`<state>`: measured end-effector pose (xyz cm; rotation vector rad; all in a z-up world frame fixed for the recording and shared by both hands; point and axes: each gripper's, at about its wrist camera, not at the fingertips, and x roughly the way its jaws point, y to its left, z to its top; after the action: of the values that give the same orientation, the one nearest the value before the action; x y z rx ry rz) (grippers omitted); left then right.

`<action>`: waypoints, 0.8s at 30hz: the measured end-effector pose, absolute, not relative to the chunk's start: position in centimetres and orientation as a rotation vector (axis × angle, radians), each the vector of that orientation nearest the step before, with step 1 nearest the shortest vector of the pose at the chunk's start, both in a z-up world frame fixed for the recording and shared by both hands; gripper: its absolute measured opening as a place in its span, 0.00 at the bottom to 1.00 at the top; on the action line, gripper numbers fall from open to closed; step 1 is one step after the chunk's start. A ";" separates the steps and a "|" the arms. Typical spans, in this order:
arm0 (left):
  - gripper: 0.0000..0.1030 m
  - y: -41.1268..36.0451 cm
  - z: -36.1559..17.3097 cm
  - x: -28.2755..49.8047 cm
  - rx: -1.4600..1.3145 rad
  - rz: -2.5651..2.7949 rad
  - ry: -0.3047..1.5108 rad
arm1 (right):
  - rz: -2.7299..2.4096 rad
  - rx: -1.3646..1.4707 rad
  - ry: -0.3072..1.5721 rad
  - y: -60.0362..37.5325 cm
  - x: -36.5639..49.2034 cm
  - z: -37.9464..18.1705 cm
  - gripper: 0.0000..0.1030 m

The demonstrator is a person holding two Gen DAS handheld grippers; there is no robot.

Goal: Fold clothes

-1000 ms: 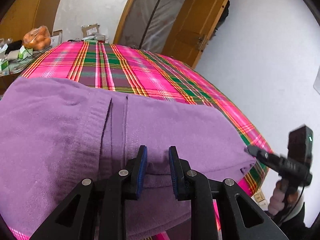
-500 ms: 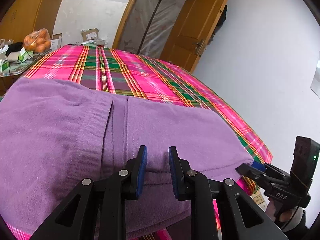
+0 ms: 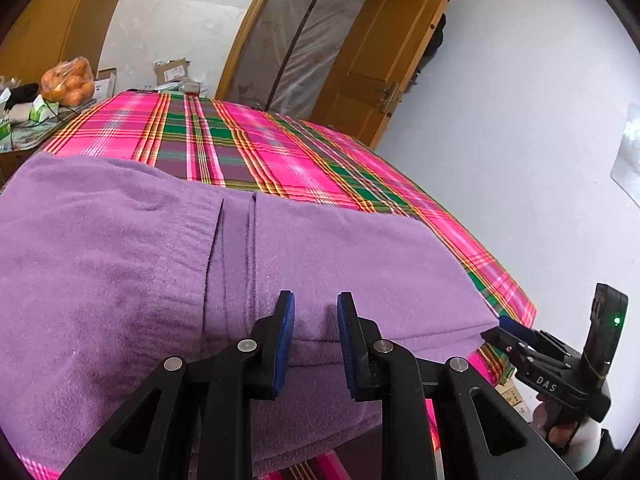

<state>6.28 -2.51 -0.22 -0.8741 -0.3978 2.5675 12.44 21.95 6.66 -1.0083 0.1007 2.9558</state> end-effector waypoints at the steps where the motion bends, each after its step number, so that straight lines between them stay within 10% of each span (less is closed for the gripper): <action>1: 0.22 -2.5 -0.2 6.4 -0.875 2.566 -0.400 | 2.962 -1.017 0.103 22.1 12.5 6.7 0.51; 6: 0.22 -3.0 -0.1 6.8 -0.882 2.557 -0.418 | 3.052 -1.023 0.081 23.8 13.3 8.7 0.45; 11: 0.22 -2.8 0.0 6.8 -0.886 2.568 -0.409 | 3.160 -0.955 0.226 24.2 10.4 11.0 0.08; 24: 0.22 -2.4 0.6 7.4 -0.917 2.556 -0.357 | 3.170 -1.273 0.334 23.1 -1.7 10.2 0.06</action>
<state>7.44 -2.37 0.57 -0.9175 -0.3568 2.5562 -1.66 23.13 10.16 -1.2728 0.3337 3.1704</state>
